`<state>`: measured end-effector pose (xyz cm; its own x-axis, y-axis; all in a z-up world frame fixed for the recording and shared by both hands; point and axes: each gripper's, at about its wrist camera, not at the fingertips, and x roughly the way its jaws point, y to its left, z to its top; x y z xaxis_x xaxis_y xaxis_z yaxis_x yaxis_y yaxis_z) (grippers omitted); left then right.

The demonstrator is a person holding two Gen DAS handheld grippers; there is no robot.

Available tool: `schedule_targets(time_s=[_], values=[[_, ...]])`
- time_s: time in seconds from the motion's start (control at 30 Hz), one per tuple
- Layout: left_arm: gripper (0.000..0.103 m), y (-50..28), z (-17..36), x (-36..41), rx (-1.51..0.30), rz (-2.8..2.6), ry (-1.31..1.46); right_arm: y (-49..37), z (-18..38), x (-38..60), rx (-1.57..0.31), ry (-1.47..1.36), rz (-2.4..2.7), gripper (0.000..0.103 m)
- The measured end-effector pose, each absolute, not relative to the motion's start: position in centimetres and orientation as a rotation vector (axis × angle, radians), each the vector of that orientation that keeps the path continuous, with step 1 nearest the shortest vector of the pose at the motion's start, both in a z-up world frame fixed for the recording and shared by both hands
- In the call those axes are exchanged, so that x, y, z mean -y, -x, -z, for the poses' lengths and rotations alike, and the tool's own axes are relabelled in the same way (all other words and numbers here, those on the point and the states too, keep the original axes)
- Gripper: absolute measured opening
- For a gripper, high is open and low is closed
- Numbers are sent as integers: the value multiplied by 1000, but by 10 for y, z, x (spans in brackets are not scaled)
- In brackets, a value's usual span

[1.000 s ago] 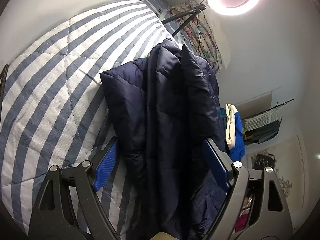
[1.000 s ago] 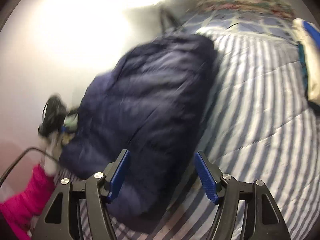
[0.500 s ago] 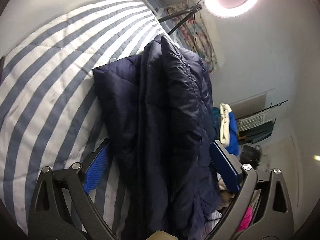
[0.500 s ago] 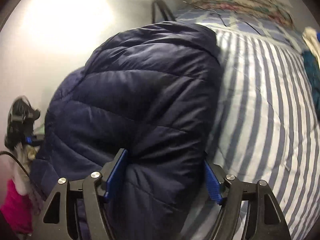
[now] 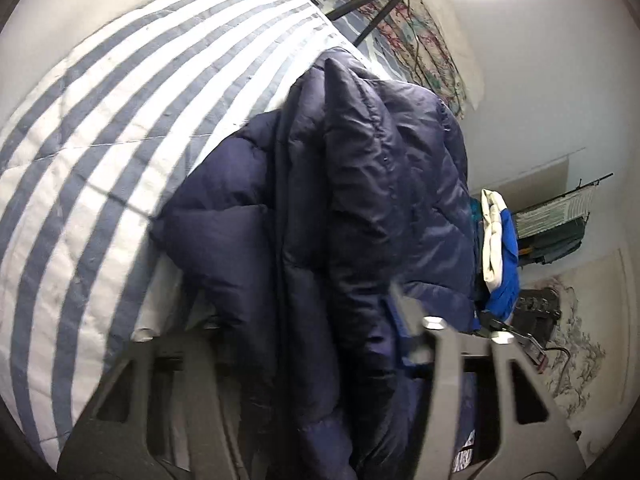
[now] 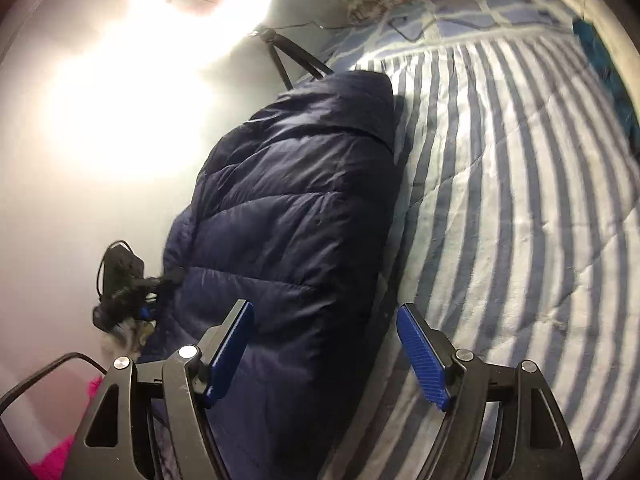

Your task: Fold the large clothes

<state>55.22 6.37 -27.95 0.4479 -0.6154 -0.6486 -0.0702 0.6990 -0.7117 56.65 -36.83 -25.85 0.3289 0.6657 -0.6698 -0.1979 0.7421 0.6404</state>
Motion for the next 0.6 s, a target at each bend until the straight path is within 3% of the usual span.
schedule_targets(time_s=[0.17,0.23,0.27,0.33,0.43,0.6], values=[[27,-547,267,-50,-1041,357,646,-564,272,340,-1148,-523,-616,70],[24,-543,259,-46,-1021,340,608,-561,268,329,-1137,-458,-594,60],[23,-542,255,-44,-1013,333,592,-560,265,325,-1133,-425,-586,56],[21,-536,246,-38,-991,327,546,-554,251,318,-1118,-355,-578,39],[19,-528,233,-29,-962,321,488,-545,230,304,-1082,-221,-549,27],[17,-511,213,-19,-926,333,443,-523,199,274,-1018,32,-485,21]])
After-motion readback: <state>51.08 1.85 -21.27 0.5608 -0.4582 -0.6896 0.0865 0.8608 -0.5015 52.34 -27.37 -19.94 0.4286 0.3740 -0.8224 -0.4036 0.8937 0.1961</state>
